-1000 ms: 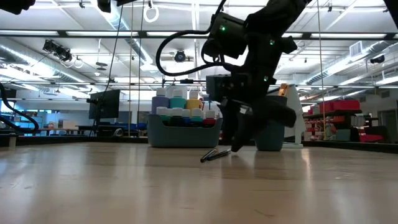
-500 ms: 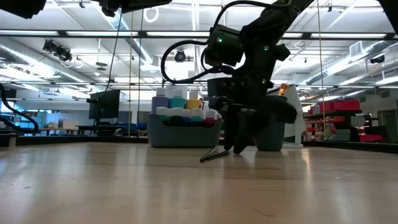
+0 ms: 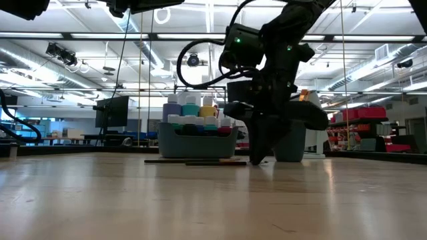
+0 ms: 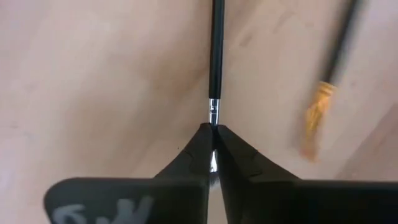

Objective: Pick & Place Paint Supplies
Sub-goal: Put the silver paint brush into the blue cup

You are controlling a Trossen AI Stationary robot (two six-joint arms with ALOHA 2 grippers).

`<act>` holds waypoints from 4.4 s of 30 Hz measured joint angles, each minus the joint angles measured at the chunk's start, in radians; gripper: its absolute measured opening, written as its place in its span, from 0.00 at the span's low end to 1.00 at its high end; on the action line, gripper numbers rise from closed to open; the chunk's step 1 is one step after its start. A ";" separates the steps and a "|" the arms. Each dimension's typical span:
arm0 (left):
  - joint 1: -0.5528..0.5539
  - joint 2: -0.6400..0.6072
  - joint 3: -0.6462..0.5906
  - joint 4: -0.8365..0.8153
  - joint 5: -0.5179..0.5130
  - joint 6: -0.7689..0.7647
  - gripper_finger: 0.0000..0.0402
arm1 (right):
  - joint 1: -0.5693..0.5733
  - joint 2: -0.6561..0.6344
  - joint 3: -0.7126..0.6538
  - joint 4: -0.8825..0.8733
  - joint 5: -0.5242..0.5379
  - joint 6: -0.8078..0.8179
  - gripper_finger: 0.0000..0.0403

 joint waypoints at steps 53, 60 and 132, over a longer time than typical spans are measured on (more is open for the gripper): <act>0.307 0.000 0.000 -0.510 0.695 -0.798 0.39 | 0.302 -0.153 -0.002 0.048 0.620 -0.130 0.00; 0.421 0.002 0.000 -0.620 1.004 -0.645 0.52 | 0.276 -0.153 -0.002 0.060 0.459 0.097 0.00; 0.436 0.001 0.000 -0.750 0.900 -0.645 0.50 | 0.262 -0.201 -0.048 -0.154 0.423 0.386 0.01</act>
